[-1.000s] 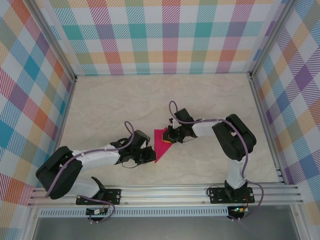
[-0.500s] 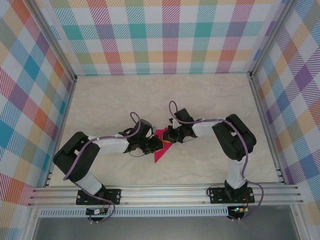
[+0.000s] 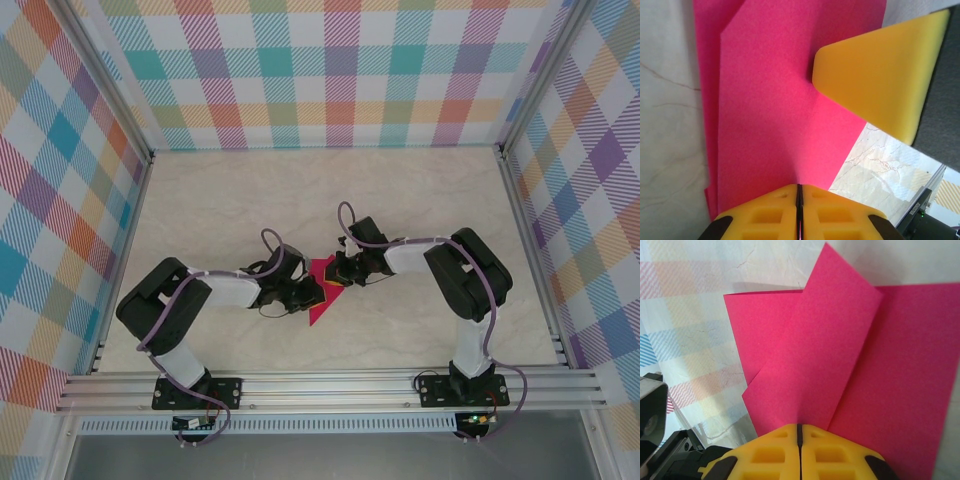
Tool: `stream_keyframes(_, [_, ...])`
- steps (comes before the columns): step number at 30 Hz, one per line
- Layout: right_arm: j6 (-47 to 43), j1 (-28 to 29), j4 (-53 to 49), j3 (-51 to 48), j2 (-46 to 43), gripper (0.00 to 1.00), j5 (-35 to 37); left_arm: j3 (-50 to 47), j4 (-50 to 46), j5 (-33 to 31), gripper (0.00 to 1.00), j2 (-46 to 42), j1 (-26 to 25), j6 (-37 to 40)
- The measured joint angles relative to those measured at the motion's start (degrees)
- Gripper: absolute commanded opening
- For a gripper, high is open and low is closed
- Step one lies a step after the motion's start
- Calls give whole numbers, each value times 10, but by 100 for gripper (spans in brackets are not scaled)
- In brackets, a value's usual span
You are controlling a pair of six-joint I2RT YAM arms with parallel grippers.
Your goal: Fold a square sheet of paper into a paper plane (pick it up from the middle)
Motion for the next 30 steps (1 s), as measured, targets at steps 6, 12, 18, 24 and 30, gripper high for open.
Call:
stream_keyframes(6, [0, 2, 4, -1, 1, 6, -2, -59, 23, 2, 13, -46, 1, 0])
stream_keyframes(12, [0, 2, 5, -1, 2, 6, -4, -98, 7, 14, 16, -92, 0, 1])
stream_keyframes(18, [0, 2, 5, -1, 2, 6, -4, -92, -54, 34, 18, -109, -5, 33])
stream_keyframes(24, [0, 2, 5, -1, 2, 6, -4, -85, -116, 43, 19, -125, -8, 65])
stream_keyframes(30, [0, 2, 5, -1, 2, 6, -4, -73, -176, 46, 19, -137, -11, 88])
